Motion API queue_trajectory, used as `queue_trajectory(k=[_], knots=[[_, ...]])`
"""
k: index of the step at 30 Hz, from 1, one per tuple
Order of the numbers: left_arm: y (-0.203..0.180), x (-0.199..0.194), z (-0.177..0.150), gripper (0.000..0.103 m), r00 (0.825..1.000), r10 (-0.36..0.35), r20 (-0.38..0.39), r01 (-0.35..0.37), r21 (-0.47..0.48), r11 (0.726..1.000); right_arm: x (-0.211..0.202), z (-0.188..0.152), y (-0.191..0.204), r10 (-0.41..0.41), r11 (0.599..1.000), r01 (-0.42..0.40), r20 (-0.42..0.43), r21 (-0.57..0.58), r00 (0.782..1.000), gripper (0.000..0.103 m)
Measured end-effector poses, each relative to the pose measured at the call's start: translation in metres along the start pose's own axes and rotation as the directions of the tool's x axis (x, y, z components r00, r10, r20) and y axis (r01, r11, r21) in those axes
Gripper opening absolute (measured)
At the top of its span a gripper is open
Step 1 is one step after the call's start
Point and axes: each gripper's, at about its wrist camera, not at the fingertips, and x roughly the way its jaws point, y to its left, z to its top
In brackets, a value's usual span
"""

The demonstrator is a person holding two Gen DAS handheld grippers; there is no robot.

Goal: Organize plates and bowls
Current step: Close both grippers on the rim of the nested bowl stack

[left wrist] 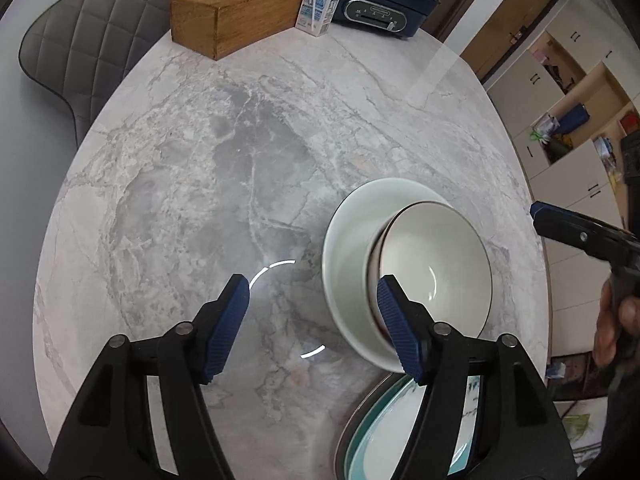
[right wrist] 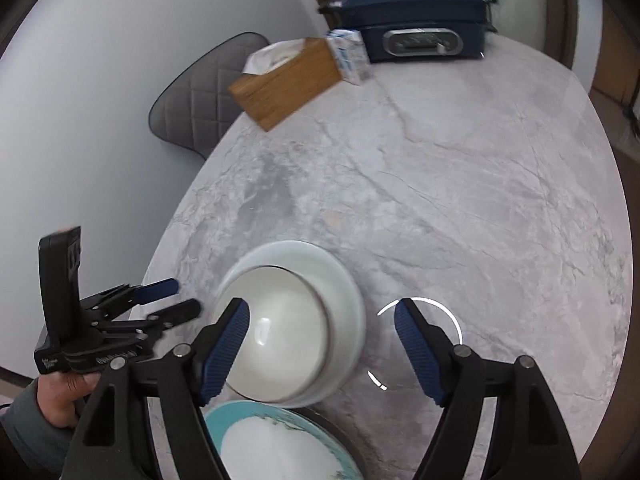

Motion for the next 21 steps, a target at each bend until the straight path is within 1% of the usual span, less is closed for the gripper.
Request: queue_trajectory(k=[3, 5, 8, 10, 12, 14, 20, 21], knots=[[0.013, 0.003, -0.005, 0.065, 1.0, -0.022, -0.014, 0.021, -0.017, 1.0, 0.007, -0.007, -0.034, 0.042, 0.995, -0.038, -0.037, 0.091, 0.998, 0.068], [0.018, 0.007, -0.009, 0.065, 0.999, -0.032, -0.026, 0.031, -0.026, 0.999, 0.018, -0.014, -0.044, 0.042, 0.993, -0.033, -0.077, 0.112, 0.996, 0.055], [0.016, 0.014, -0.013, 0.065, 0.998, -0.041, -0.037, 0.041, -0.006, 0.999, 0.034, -0.025, -0.043, 0.089, 0.991, -0.075, -0.122, 0.115, 0.989, 0.054], [0.014, 0.02, -0.014, 0.064, 0.999, -0.026, -0.043, 0.026, 0.006, 1.0, 0.042, -0.029, -0.038, 0.09, 0.992, -0.076, -0.144, 0.095, 0.986, 0.054], [0.015, 0.026, -0.014, 0.064, 0.998, -0.011, -0.056, 0.011, 0.001, 1.0, 0.051, -0.031, -0.037, 0.099, 0.991, -0.083, -0.161, 0.104, 0.982, 0.054], [0.015, 0.031, -0.013, 0.063, 0.998, -0.001, -0.063, 0.001, 0.0, 1.0, 0.056, -0.031, -0.038, 0.112, 0.989, -0.094, -0.159, 0.113, 0.981, 0.054], [0.013, 0.041, -0.01, 0.063, 0.998, 0.008, -0.069, -0.007, 0.015, 1.0, 0.061, -0.024, -0.045, 0.132, 0.985, -0.11, -0.164, 0.134, 0.978, 0.054], [0.013, 0.043, -0.01, 0.063, 0.997, 0.005, -0.072, -0.004, 0.011, 1.0, 0.061, -0.025, -0.047, 0.151, 0.981, -0.128, -0.162, 0.147, 0.975, 0.054]])
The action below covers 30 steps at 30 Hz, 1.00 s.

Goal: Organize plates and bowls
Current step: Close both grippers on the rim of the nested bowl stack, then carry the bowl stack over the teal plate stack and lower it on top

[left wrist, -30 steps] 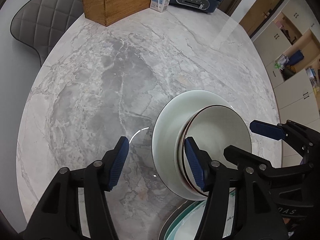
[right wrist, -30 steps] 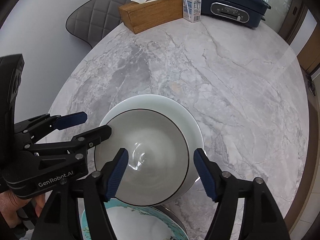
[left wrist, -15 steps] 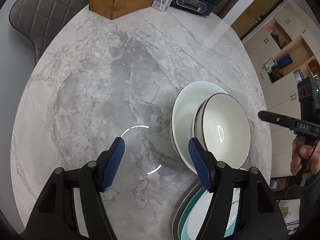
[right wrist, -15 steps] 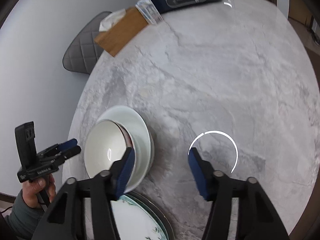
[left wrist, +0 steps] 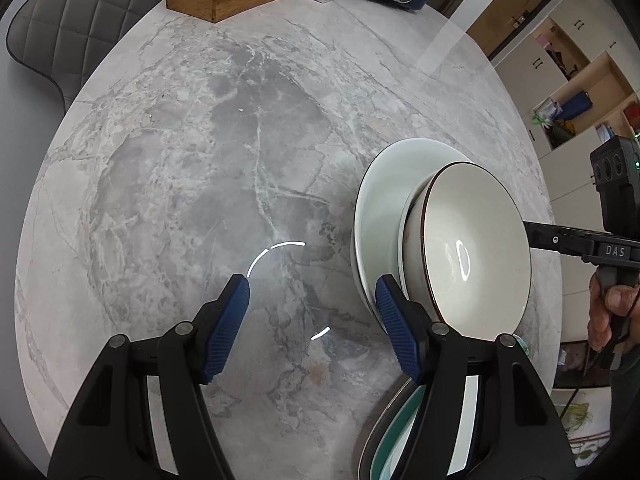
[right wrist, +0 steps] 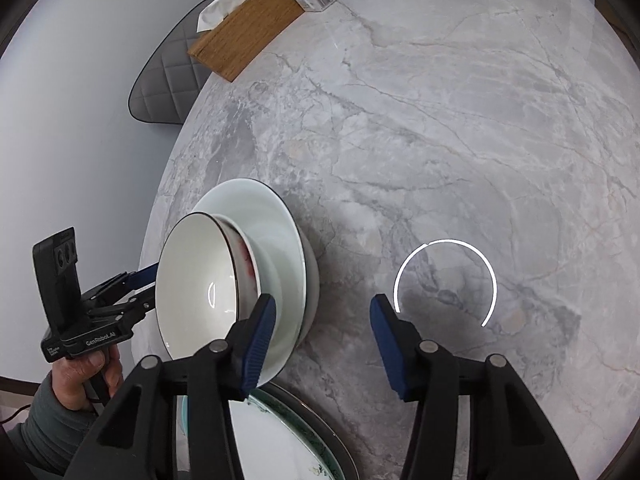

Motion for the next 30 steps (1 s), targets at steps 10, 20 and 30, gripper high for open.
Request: queue_trajectory(k=[10, 20, 30], knots=[[-0.004, 0.018, 0.007, 0.063, 1.0, 0.014, -0.021, -0.014, 0.012, 1.0, 0.018, -0.004, -0.007, -0.004, 1.0, 0.005, -0.038, 0.012, 0.999, 0.048], [-0.014, 0.03, 0.01, 0.02, 0.999, -0.043, 0.007, 0.042, 0.021, 0.999, 0.024, -0.005, -0.001, 0.057, 0.998, -0.058, -0.028, -0.038, 0.998, 0.029], [-0.024, 0.038, 0.011, 0.009, 1.0, -0.028, 0.005, 0.028, 0.024, 0.999, 0.044, -0.011, 0.006, 0.085, 0.996, -0.087, -0.04, -0.029, 0.996, 0.024]])
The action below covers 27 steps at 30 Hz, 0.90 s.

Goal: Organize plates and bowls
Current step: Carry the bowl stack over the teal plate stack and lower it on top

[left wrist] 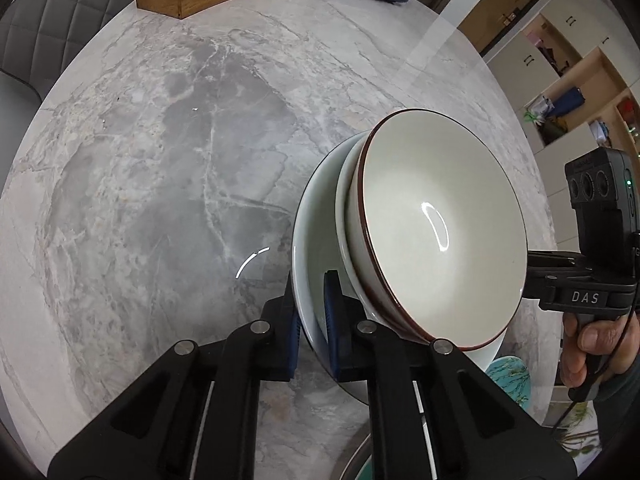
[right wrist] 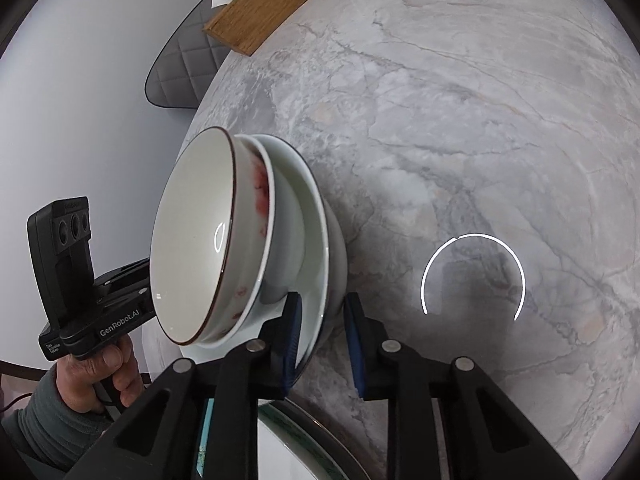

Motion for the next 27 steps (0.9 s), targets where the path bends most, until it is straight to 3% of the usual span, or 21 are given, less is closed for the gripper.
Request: queue_trajectory(k=[19, 27], knots=[[-0.002, -0.005, -0.012, 0.008, 0.999, -0.029, -0.042, 0.028, -0.042, 0.999, -0.009, -0.002, 0.001, -0.016, 0.999, 0.016, 0.013, 0.032, 1.0, 0.022], [-0.014, -0.035, -0.004, 0.009, 1.0, -0.012, -0.014, 0.011, -0.028, 1.0, -0.025, 0.001, 0.016, -0.026, 0.999, 0.025, 0.024, 0.023, 0.999, 0.022]])
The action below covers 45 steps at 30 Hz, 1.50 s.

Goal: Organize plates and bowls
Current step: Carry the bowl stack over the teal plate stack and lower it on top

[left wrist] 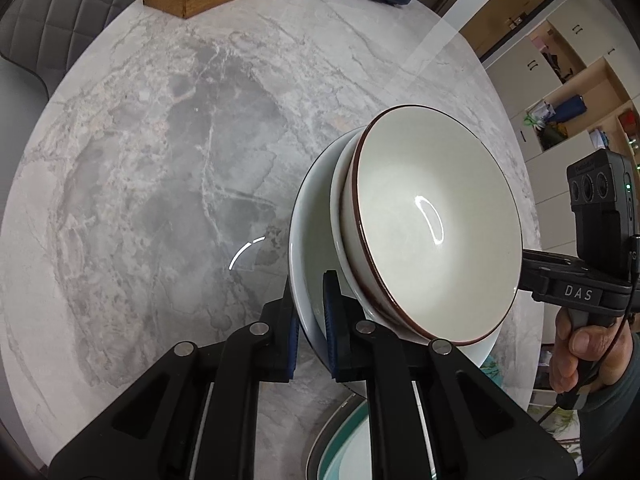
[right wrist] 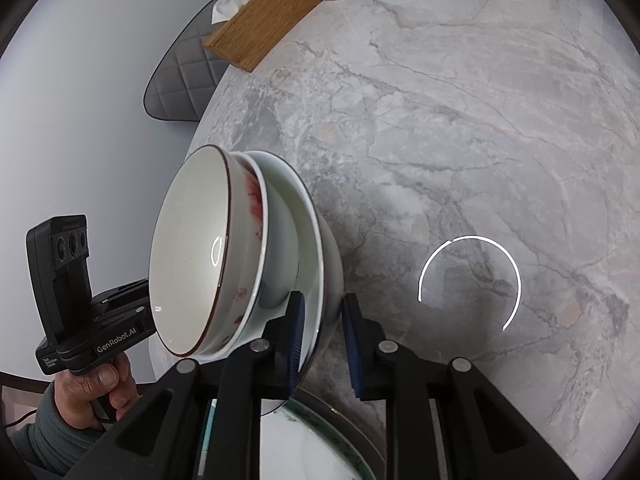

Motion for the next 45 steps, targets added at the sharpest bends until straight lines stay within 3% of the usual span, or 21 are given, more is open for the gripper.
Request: queue_trajectory(k=[8, 16, 29, 45], knots=[[-0.02, -0.041, -0.004, 0.009, 0.999, -0.013, 0.035, 0.011, 0.045, 0.999, -0.038, -0.011, 0.021, -0.002, 1.0, 0.002, 0.044, -0.008, 0.999, 0.022], [-0.047, -0.071, -0.047, 0.009, 0.999, -0.034, 0.023, 0.032, 0.096, 0.995, -0.068, -0.057, 0.032, -0.025, 1.0, 0.024, 0.07, 0.008, 0.997, 0.022], [-0.065, -0.055, -0.137, 0.009, 0.997, -0.03, -0.071, 0.04, 0.145, 0.989, -0.068, -0.155, 0.033, -0.065, 0.99, 0.057, 0.061, 0.131, 0.996, 0.022], [-0.06, -0.035, -0.169, 0.009, 0.995, 0.005, -0.102, 0.012, 0.163, 0.987, -0.045, -0.196, 0.024, -0.101, 0.982, 0.09, 0.06, 0.165, 0.993, 0.021]])
